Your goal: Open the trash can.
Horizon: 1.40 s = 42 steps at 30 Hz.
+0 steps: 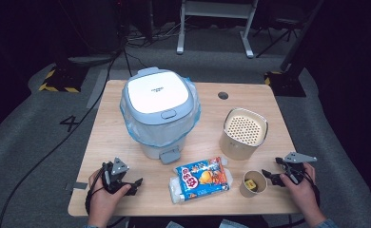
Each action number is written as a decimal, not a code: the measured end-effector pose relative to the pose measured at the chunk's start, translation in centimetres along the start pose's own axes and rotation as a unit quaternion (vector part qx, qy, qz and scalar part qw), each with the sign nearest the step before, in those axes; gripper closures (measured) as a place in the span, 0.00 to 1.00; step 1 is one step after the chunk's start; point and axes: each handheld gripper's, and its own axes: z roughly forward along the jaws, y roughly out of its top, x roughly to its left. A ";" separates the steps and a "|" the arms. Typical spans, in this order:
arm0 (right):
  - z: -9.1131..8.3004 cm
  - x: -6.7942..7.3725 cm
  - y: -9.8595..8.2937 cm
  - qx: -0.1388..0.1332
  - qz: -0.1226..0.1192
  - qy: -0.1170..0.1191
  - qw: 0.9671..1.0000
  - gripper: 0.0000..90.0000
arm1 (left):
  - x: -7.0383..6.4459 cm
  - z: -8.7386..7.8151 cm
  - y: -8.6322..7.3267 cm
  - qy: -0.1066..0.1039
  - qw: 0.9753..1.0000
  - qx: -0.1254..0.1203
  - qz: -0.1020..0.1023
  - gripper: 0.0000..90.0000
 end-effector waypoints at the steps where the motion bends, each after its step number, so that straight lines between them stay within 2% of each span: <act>1: 0.0 0.0 0.0 0.000 0.000 0.000 1.000 0.15 | 0.0 0.0 0.0 0.000 1.000 0.000 0.000 0.11; 7: 0.0 0.0 0.0 0.000 0.000 0.000 1.000 0.15 | -0.3 -0.1 0.0 0.015 1.000 -0.002 -0.016 0.12; 8: 0.0 0.0 0.0 0.000 0.000 0.000 1.000 0.15 | -0.3 -0.2 0.0 0.019 1.000 -0.003 -0.019 0.16; 9: 0.0 0.0 0.0 0.000 0.000 0.000 1.000 0.15 | -0.2 -0.3 0.0 0.022 0.999 -0.005 -0.022 0.29; 10: 0.0 0.0 0.0 0.000 0.000 0.000 1.000 0.15 | 0.0 -0.5 0.1 0.023 0.999 -0.005 -0.022 0.29; 13: 0.0 0.0 0.0 0.000 0.000 0.000 1.000 0.15 | 0.3 -1.0 0.2 0.020 1.000 0.003 -0.024 0.51; 14: 0.0 0.0 0.0 0.000 0.000 0.000 1.000 0.15 | 0.5 -1.2 0.2 0.017 0.999 0.001 -0.027 0.53; 15: 0.0 0.0 0.0 0.000 0.000 0.000 1.000 0.15 | 0.8 -1.5 0.3 0.005 0.999 -0.009 -0.034 0.55; 17: 0.0 0.0 0.0 0.000 0.000 0.000 1.000 0.15 | 0.9 -1.7 0.3 -0.002 0.999 -0.015 -0.037 0.56; 18: 0.0 0.0 0.0 0.000 0.000 0.000 1.000 0.15 | 1.1 -2.0 0.4 -0.011 0.999 -0.015 -0.036 0.60; 20: 0.0 0.0 0.0 0.000 0.000 0.000 1.000 0.15 | 1.3 -2.6 0.7 -0.030 0.999 -0.023 -0.030 0.62; 21: 0.0 0.0 0.0 0.000 0.000 0.000 1.000 0.15 | 1.6 -3.2 1.0 -0.045 0.999 -0.024 -0.020 0.66; 28: 0.0 0.0 0.0 0.000 0.000 0.000 1.000 0.15 | 2.2 -5.0 1.8 -0.069 0.997 -0.044 -0.004 0.79; 29: 0.0 0.0 0.0 0.000 0.000 0.000 1.000 0.15 | 2.3 -5.5 2.1 -0.081 0.995 -0.052 -0.003 0.81; 33: 0.0 0.0 0.0 0.000 0.000 0.000 1.000 0.15 | 2.3 -6.3 2.8 -0.093 0.994 -0.065 0.005 0.84; 37: 0.0 0.0 0.0 0.000 0.000 0.000 1.000 0.15 | 2.0 -7.3 4.1 -0.106 0.990 -0.089 0.015 0.87; 38: 0.0 0.0 0.0 0.000 0.000 0.000 1.000 0.15 | 1.8 -7.9 4.8 -0.111 0.989 -0.099 0.018 0.89; 41: 0.0 0.0 0.0 0.000 0.000 0.000 1.000 0.15 | 1.7 -8.3 5.6 -0.112 0.988 -0.103 0.020 0.92; 42: 0.0 0.0 0.0 0.000 0.000 0.000 1.000 0.15 | 1.7 -8.5 5.9 -0.114 0.987 -0.109 0.023 0.92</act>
